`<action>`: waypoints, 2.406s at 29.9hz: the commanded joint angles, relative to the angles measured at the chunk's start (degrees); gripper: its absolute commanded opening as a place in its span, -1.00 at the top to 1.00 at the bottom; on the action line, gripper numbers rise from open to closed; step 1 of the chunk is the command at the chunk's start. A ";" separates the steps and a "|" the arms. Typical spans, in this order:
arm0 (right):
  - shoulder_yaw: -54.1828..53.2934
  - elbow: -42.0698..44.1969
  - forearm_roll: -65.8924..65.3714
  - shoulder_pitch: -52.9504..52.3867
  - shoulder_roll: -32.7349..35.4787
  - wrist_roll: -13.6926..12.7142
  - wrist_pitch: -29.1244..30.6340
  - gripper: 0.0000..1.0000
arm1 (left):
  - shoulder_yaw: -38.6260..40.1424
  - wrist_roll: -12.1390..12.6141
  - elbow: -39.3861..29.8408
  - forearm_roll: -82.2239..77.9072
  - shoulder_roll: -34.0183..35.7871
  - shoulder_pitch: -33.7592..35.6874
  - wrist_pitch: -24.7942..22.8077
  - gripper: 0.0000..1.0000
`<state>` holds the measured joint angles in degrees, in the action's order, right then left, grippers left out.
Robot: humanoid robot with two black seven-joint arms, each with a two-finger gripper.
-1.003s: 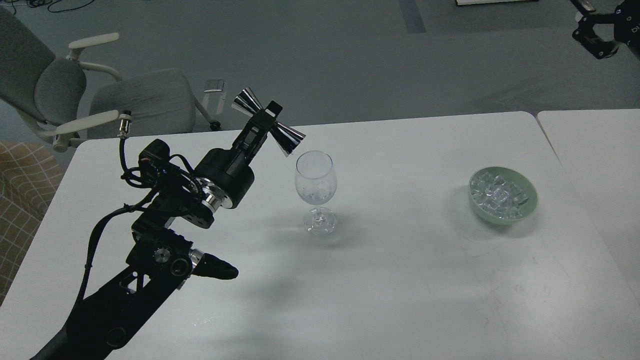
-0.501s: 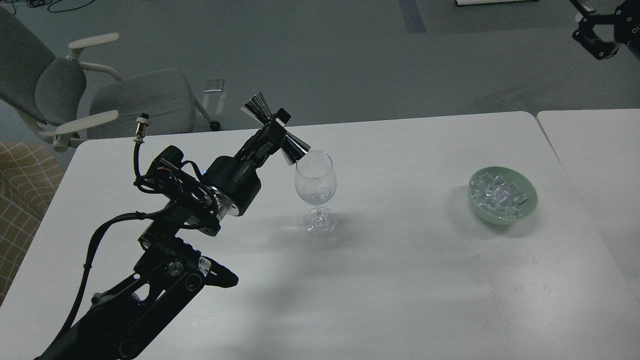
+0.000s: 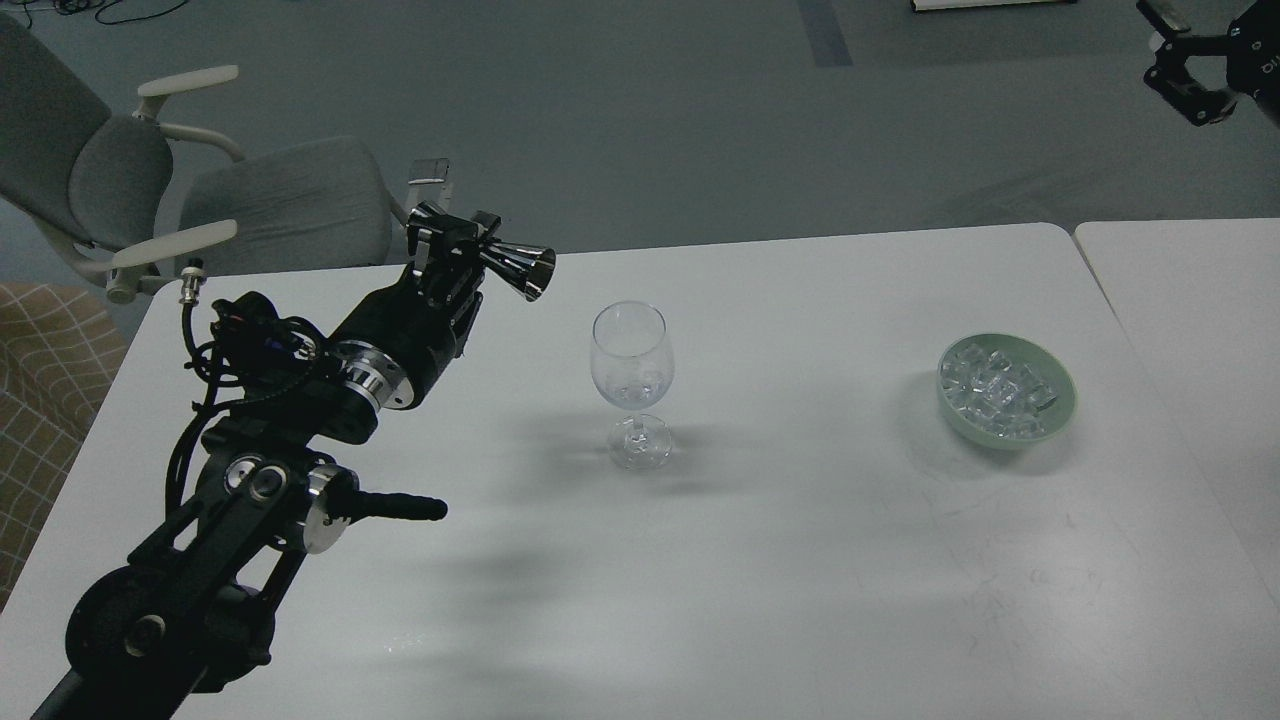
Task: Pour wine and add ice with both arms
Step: 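Turn the jigger upright and move it back toward the table, then lower the jigger onto the table and open the left gripper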
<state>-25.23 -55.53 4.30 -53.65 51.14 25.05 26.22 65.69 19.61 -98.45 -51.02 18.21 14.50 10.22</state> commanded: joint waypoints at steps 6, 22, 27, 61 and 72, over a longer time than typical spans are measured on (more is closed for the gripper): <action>0.00 -0.02 0.00 0.04 0.19 -0.01 -0.03 -1.00 | 14.44 0.96 0.19 38.85 0.42 -8.60 -1.33 1.00; 0.00 -0.01 0.00 0.30 0.28 -0.01 -0.03 -1.00 | 25.01 0.34 9.85 49.00 -6.79 -21.53 -15.22 1.00; 0.00 -0.01 0.00 0.30 0.28 -0.01 -0.03 -1.00 | 25.01 -0.28 16.01 48.82 -6.88 -21.36 -19.36 1.00; 0.00 -0.01 0.00 0.39 0.28 -0.01 -0.03 -1.00 | 25.10 -3.61 25.68 48.74 -6.61 -20.22 -21.38 0.38; 0.00 -0.10 -0.09 0.39 0.28 -0.01 -0.03 -1.00 | 25.01 -3.79 25.77 48.73 -6.26 -19.78 -21.03 0.14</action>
<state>-25.23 -55.56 4.30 -53.26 51.42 25.05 26.19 90.72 15.82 -72.69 -2.26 11.82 -5.29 -10.90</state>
